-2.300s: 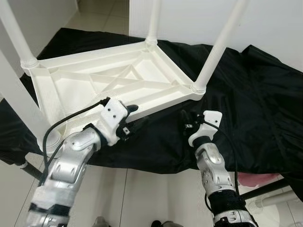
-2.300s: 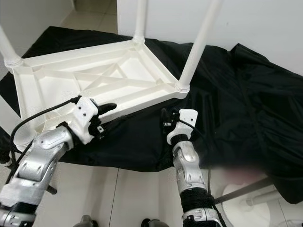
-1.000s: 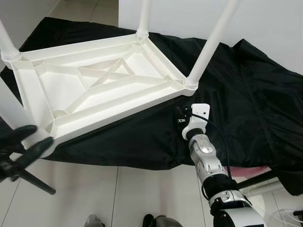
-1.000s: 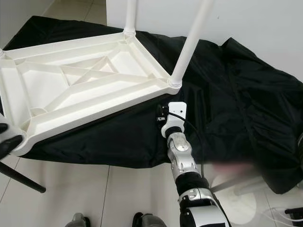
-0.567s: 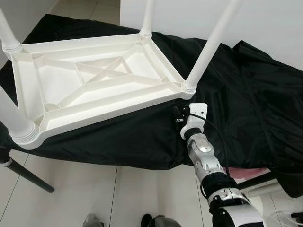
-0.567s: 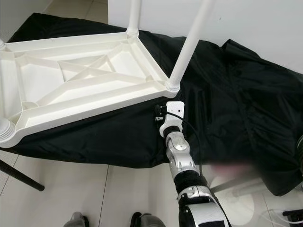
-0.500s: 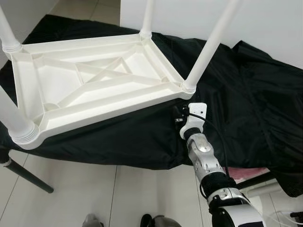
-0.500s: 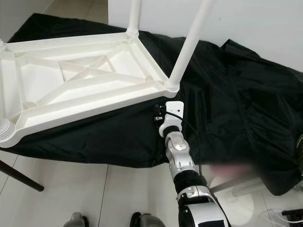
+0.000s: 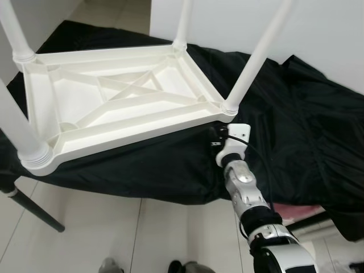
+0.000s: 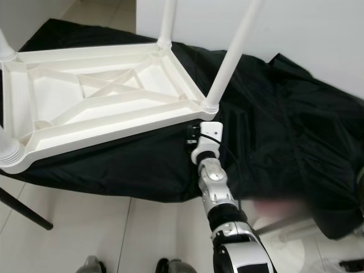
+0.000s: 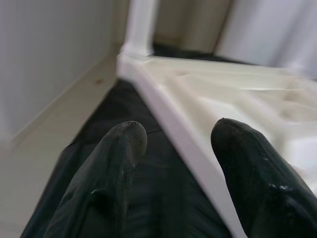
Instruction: Building children table
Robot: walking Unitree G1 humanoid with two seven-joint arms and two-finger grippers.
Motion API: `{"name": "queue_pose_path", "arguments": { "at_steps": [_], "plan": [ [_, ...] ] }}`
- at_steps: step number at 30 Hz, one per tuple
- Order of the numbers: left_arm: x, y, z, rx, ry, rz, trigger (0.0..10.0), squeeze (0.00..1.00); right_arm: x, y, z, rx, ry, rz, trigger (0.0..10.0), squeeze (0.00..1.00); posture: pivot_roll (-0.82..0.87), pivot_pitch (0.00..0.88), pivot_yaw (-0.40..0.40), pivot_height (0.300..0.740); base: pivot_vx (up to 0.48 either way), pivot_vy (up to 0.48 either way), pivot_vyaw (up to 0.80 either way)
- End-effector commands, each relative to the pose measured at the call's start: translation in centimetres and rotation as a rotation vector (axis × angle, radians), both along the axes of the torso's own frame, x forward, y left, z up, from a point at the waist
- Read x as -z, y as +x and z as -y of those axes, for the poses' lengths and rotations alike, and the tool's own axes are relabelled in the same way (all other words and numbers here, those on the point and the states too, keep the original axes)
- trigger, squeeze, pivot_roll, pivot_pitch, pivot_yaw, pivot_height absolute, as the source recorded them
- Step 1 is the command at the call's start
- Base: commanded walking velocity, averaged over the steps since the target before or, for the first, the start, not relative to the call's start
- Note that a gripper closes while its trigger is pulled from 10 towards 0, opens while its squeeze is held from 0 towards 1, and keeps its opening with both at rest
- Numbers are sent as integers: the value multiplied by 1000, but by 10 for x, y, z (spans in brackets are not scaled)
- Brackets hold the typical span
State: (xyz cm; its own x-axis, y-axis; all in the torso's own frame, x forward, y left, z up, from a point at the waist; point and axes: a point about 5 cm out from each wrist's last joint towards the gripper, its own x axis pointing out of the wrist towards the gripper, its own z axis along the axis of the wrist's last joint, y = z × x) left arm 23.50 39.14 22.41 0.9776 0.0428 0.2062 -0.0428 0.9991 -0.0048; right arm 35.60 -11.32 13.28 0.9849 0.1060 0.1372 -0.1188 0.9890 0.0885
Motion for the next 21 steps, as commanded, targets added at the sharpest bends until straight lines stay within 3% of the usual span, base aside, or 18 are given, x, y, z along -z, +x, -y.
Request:
{"name": "queue_pose_path", "arguments": {
  "at_steps": [1, 4, 7, 8, 12, 14, 21],
  "plan": [
    [4, 1, -5, -43, 17, -29, 10000, 0, 8, -2, 7, 24, 9, -36, 10000, 0, 156, 147, -146, 740, 0, 0, 0],
    [7, 15, -7, -67, 8, -35, 10000, 0, 11, -2, 6, 33, 12, -48, 10000, 0, 155, 148, -147, 740, 0, 0, 0],
    [4, 37, 3, -34, 28, -4, 10000, 0, 13, -3, 7, 38, 12, -57, 10000, 0, 152, 150, -146, 740, 0, 0, 0],
    [4, 37, 3, -34, 28, -4, 10000, 0, 13, -3, 7, 38, 12, -57, 10000, 0, 152, 150, -146, 740, 0, 0, 0],
    [6, 58, 25, 44, 65, 18, 10000, 0, 14, -3, 8, 47, 9, -62, 10000, 0, 145, 153, -138, 740, 0, 0, 0],
    [6, 58, 25, 44, 65, 18, 10000, 0, 14, -3, 8, 47, 9, -62, 10000, 0, 145, 153, -138, 740, 0, 0, 0],
    [8, 71, 55, 134, 56, 76, 10000, 0, 19, -4, 11, 80, 24, -89, 10000, 0, 131, 155, -126, 740, 0, 0, 0]
  ]
}}
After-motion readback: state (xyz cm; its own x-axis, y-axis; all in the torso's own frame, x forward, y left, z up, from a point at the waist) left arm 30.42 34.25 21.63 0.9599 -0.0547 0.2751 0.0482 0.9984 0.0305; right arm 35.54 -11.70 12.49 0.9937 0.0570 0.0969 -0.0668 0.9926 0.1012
